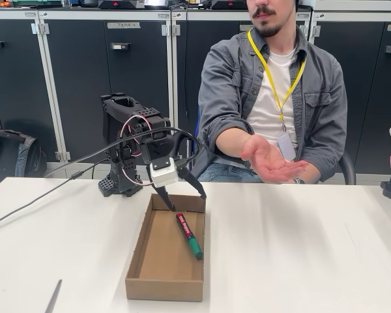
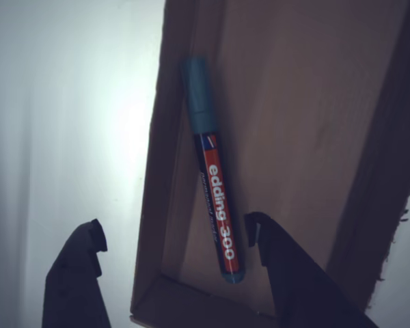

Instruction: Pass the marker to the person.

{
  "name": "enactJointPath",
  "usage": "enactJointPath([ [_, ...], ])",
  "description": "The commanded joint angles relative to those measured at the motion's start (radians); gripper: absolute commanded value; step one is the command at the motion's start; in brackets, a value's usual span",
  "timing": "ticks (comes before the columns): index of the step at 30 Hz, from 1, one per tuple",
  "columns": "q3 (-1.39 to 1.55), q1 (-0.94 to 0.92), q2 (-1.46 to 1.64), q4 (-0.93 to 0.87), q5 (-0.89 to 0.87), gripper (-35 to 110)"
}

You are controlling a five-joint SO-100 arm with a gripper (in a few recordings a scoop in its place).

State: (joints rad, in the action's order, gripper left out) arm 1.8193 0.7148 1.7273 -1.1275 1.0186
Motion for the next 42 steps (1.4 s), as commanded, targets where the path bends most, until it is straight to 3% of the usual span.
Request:
enactJointPath([
  [1, -0.124, -0.003, -0.063, -0.034, -0.037, 47],
  [11, -0.172, -0.107, -0.183, 0.046, -0.025, 47],
  [21, -0.290, -0.189, -0.267, 0.012, -0.029, 47],
  [25, -0.285, -0.210, -0.247, 0.025, -0.028, 41],
  [35, -0.158, -0.213, -0.127, 0.063, -0.038, 37],
  [42, -0.143, -0.072, -0.114, 0.081, -0.028, 38],
])
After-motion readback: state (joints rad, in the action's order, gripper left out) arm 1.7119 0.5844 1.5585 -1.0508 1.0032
